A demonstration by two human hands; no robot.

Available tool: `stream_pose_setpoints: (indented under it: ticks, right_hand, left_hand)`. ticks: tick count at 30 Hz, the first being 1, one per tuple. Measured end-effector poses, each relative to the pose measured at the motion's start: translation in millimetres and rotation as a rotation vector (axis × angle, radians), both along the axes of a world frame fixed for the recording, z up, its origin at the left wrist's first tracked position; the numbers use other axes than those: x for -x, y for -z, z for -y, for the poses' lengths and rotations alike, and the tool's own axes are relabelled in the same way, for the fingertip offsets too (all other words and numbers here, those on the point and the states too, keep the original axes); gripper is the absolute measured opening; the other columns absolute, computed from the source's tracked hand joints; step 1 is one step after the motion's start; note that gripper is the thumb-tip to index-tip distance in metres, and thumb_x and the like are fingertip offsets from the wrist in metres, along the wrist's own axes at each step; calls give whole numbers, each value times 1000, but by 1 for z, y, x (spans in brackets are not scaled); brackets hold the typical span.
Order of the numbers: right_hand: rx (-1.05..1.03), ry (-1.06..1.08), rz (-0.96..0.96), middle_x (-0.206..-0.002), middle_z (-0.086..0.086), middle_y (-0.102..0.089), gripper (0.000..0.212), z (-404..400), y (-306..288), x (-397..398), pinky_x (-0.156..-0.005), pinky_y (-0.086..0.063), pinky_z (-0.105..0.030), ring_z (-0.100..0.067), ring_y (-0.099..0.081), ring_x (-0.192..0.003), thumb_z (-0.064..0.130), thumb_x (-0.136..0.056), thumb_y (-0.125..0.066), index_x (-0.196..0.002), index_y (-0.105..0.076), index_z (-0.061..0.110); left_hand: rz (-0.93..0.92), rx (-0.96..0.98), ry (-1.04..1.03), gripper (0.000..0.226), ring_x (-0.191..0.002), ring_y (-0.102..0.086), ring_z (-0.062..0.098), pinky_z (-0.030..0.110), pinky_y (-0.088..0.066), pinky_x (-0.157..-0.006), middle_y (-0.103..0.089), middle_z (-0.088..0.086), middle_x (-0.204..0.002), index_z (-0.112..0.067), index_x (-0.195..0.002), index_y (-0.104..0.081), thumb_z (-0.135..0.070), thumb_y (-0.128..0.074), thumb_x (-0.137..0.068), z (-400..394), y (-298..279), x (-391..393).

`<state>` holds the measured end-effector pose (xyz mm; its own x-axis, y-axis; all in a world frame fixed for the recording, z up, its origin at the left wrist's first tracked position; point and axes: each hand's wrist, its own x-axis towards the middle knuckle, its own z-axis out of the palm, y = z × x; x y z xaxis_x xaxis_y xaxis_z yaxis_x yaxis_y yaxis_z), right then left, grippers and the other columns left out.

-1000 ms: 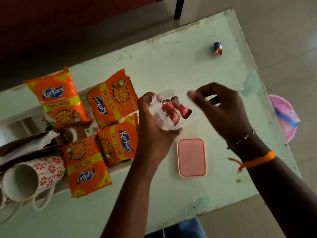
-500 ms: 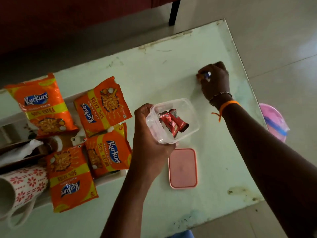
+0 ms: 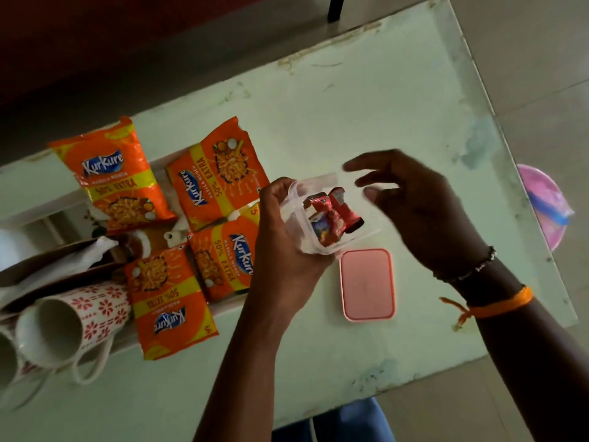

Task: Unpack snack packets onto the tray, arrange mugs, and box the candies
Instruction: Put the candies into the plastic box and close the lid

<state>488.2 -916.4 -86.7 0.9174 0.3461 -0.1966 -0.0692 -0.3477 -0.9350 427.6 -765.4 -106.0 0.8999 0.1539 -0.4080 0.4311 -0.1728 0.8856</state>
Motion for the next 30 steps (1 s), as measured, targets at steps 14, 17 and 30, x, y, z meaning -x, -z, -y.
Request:
stream_pose_setpoints:
  ticks: [14,17,30]
  right_hand:
    - [963,93,-141,-141,-11,-30,76,-4,77,122,-82,-46,-46,-37,-36,-112,45,-69,-65,-136,-30,31]
    - [953,168,-124,-136,-10,-32,72,-12,77,120,-77,-46,-45,-36,-38,-108,40,-65,-64,-131,-34,34]
    - [-900,735,-494,-86,4,-54,17,6,18,75,-96,-45,-29,-23,-50,-104,6,-80,-48,-85,-47,23]
  left_hand:
    - [59,-30,-124,90,-109,-57,4,7,-50,-75,-52,-4,-121,-18,-127,-35,4,-82,-53,-13,-20,47]
    - [34,-52,-103,93,-102,-53,-14,3,-48,-73,-51,-13,-116,-17,-131,-33,2,-82,-54,-17,-24,55]
    - [-52,153,-178,96,-123,-52,17,45,-48,-99,-52,2,-137,-24,-136,-37,-5,-84,-54,-30,-41,77]
